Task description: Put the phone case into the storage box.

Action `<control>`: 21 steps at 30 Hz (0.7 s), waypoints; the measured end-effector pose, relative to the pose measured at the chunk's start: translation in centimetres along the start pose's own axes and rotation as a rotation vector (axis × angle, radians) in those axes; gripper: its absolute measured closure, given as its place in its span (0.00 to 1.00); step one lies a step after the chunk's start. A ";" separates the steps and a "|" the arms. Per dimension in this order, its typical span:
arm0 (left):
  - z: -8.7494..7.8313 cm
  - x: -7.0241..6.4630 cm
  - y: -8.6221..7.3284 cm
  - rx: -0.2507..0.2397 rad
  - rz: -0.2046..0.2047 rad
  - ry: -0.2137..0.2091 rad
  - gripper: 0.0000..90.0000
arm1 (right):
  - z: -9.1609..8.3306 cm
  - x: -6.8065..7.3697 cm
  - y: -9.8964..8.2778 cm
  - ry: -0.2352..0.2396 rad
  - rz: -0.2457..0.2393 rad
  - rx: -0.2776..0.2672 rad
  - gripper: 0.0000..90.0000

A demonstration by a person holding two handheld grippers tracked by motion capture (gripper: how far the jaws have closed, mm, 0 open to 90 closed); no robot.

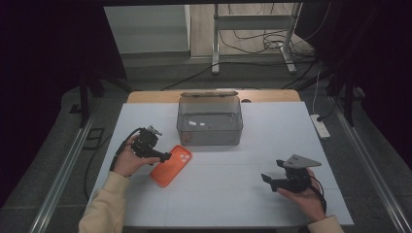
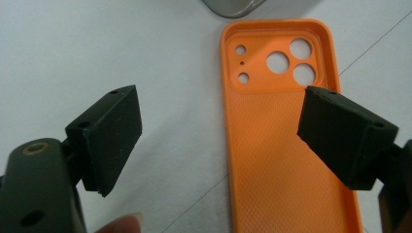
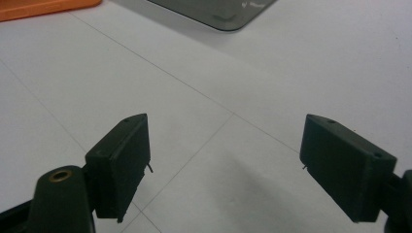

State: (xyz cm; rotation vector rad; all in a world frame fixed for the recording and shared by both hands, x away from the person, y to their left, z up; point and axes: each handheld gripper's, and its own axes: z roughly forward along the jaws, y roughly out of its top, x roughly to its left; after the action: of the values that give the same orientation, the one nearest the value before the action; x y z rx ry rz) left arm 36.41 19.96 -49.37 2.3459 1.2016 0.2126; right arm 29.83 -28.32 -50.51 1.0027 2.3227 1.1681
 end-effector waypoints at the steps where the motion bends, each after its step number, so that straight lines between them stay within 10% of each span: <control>1: 0.0 0.0 0.0 0.001 0.000 0.000 0.18 | 0.0 0.0 0.0 0.000 0.000 0.001 0.21; 21: 0.8 -0.1 -0.2 0.031 0.012 -0.005 0.26 | -0.1 0.1 0.0 -0.014 -0.012 0.004 0.21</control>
State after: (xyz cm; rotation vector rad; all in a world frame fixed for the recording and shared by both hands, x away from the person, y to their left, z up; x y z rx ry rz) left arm 36.48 19.70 -50.11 2.3794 1.1972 0.1932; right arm 29.76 -28.31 -50.43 0.9944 2.3174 1.1486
